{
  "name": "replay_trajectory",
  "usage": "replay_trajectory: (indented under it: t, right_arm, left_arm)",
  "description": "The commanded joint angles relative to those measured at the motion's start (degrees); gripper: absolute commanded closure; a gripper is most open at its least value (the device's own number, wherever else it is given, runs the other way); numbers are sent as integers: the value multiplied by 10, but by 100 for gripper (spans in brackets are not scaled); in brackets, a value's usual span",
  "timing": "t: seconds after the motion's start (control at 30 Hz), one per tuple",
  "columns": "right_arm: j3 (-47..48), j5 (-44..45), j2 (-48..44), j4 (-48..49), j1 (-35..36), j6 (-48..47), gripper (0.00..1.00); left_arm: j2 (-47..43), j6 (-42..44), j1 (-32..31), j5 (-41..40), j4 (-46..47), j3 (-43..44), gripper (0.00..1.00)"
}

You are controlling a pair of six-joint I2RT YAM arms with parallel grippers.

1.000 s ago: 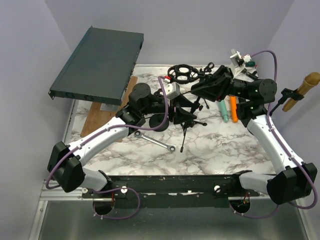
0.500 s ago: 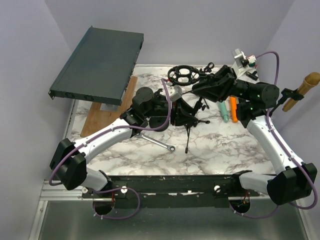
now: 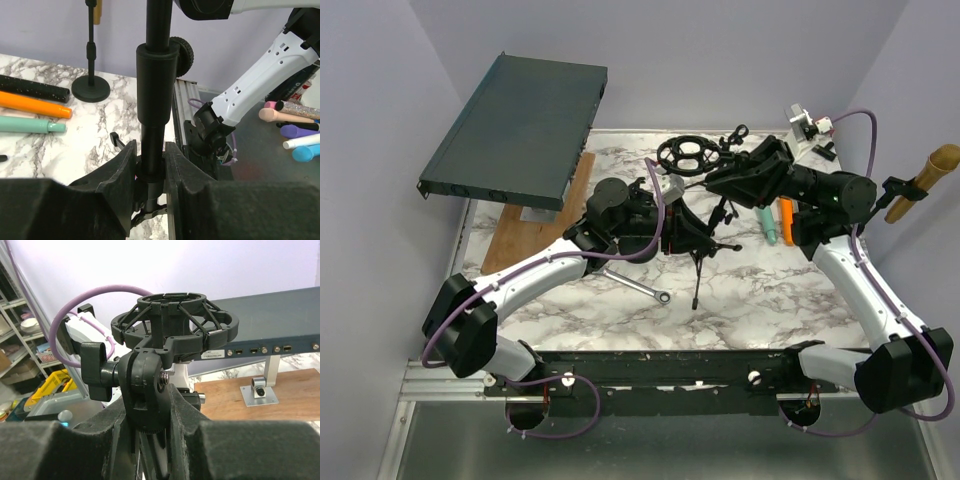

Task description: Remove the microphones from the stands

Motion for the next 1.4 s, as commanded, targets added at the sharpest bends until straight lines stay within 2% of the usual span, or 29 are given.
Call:
replay_trajectory:
  t: [0.0, 0.07, 0.17, 0.2, 0.23, 0.33, 0.53, 0.9, 1.27, 1.37]
  right_arm:
    - [-7, 24, -26, -42, -3, -43, 86]
    - [-4, 26, -36, -118, -4, -97, 63]
    - [8, 42, -49, -249, -5, -192, 34]
    - [12, 46, -54, -296, -6, -222, 25]
    - [17, 53, -59, -331, -6, -259, 21]
    - [28, 69, -76, -425, -7, -331, 18]
    - [37, 79, -96, -511, -9, -411, 18]
    - [21, 58, -104, -524, -10, -411, 16]
    - [1, 93, -102, -528, -19, -399, 16]
    - [-15, 86, -102, -498, -21, -380, 16]
  left_arm:
    - [-3, -21, -2, 25, 26, 13, 100]
    - [-14, -23, -1, 25, 25, 8, 100]
    - [-37, -15, 0, 17, 11, 3, 100]
    - [-45, -13, 0, 14, 6, 1, 100]
    - [-53, -11, 1, 9, 0, -1, 100]
    - [-74, 1, 5, -16, -35, 5, 100]
    - [-84, 25, 7, -68, -111, 36, 100]
    - [-83, 54, 8, -144, -168, 61, 100]
    - [-102, 41, 12, -124, -133, 29, 100]
    - [-100, 44, 12, -115, -137, 31, 100]
